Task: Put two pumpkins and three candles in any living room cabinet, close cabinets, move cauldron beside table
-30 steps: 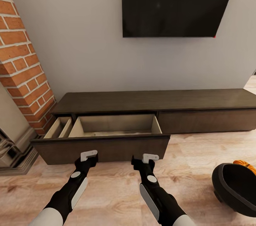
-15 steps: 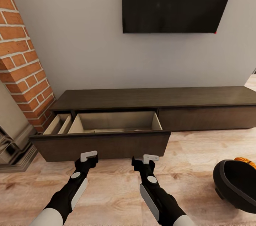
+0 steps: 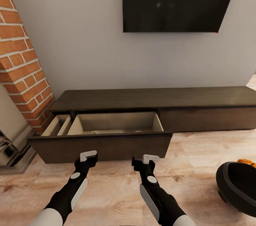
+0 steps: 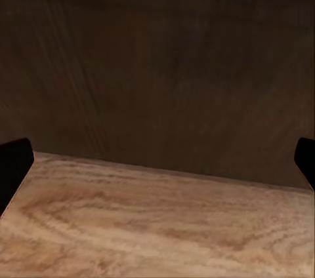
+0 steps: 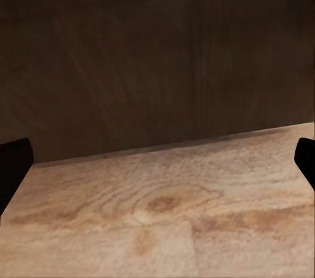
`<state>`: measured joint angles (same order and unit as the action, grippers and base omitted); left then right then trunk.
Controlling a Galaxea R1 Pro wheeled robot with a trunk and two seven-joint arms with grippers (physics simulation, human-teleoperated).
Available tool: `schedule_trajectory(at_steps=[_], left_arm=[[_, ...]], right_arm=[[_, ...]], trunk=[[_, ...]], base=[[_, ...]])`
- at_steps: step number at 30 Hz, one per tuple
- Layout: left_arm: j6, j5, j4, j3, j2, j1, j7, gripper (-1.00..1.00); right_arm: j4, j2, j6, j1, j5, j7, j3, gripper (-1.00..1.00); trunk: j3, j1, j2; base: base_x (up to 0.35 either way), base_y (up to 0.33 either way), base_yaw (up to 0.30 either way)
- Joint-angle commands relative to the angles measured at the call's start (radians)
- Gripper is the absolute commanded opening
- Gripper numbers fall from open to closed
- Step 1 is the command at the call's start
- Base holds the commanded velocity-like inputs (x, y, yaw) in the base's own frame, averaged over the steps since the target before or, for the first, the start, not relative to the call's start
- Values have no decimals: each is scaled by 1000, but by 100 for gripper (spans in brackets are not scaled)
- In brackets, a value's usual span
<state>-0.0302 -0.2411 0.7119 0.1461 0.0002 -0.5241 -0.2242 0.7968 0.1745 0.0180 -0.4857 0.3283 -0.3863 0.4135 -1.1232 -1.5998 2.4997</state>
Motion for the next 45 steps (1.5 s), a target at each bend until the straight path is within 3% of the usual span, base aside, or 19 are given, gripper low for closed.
schedule_trajectory(at_steps=[1,22,31,45], left_arm=[[-6,-10,-2,6,1,-1,-7,100],[-11,-9,-14,6,1,-1,-7,100],[-11,-9,-14,6,2,-1,-7,100],[-11,-9,-14,6,3,-1,-7,100]], right_arm=[[1,0,2,-1,5,-6,2,100],[0,0,0,-1,8,-7,2,100],[1,0,0,-1,6,-7,2,100],[0,0,0,-1,6,-7,2,100]], trunk=[[-1,0,0],[-1,0,0],[-1,0,0],[-1,0,0]], base=[[269,34,0],[220,17,0],[50,7,0],[290,107,0]])
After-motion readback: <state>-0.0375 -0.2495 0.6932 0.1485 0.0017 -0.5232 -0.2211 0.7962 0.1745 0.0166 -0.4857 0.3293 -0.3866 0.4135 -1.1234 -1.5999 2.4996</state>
